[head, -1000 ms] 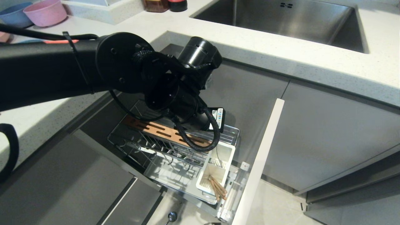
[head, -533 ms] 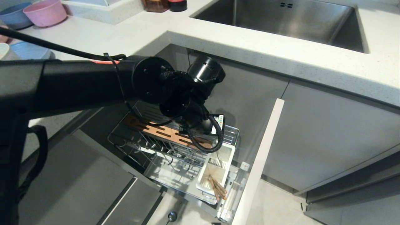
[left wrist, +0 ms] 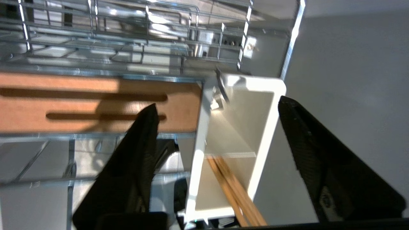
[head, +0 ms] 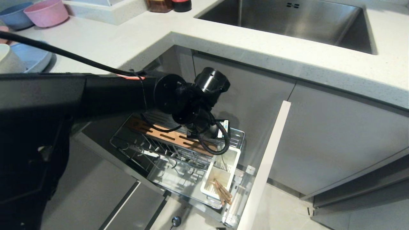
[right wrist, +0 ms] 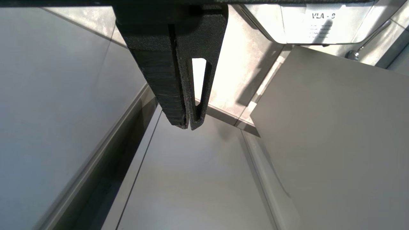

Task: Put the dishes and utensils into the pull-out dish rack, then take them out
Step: Take the fork out of the cupboard

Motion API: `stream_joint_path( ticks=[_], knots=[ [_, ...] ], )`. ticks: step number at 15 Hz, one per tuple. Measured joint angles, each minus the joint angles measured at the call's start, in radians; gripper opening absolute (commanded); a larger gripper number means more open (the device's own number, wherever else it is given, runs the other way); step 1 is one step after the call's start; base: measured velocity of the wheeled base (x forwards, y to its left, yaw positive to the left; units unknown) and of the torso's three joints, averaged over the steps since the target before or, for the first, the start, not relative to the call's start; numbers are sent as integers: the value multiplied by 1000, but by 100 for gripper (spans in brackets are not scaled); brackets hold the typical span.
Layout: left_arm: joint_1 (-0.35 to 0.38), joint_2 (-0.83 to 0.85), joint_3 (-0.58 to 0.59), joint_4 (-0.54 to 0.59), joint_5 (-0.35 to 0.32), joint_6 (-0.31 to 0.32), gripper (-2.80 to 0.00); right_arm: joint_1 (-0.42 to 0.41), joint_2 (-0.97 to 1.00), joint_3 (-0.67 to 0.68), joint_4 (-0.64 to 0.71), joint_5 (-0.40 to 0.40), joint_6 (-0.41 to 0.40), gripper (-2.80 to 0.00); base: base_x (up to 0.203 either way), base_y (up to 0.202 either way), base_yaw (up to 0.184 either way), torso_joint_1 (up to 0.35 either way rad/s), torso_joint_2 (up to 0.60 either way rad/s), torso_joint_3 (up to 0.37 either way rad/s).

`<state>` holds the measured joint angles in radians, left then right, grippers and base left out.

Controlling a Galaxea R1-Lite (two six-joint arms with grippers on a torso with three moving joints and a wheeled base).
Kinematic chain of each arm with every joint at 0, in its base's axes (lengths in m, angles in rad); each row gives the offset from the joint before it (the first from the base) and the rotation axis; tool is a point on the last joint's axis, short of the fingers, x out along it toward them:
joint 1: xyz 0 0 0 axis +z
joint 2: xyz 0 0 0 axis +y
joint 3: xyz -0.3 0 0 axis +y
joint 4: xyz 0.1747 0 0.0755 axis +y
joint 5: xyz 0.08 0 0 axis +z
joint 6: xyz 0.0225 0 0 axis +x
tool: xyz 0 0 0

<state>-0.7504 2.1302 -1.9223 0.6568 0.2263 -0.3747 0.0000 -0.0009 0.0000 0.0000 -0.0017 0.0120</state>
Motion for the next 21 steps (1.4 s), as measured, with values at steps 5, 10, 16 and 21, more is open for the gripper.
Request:
stream_joint_path(
  ticks=[5,10,16,21],
  knots=[
    [19,45,-1,-48,-4,-4,0,0,0,0,0,0,0,-280,0,0,0,0,0,0],
    [22,60,-1,-64,-5,-8,0,0,0,0,0,0,0,-280,0,0,0,0,0,0],
    [22,64,-1,-68,-6,-9,-280,0,0,0,0,0,0,-280,0,0,0,0,0,0],
    [20,65,0,-64,-5,-9,-280,0,0,0,0,0,0,-280,0,0,0,0,0,0]
  ],
)
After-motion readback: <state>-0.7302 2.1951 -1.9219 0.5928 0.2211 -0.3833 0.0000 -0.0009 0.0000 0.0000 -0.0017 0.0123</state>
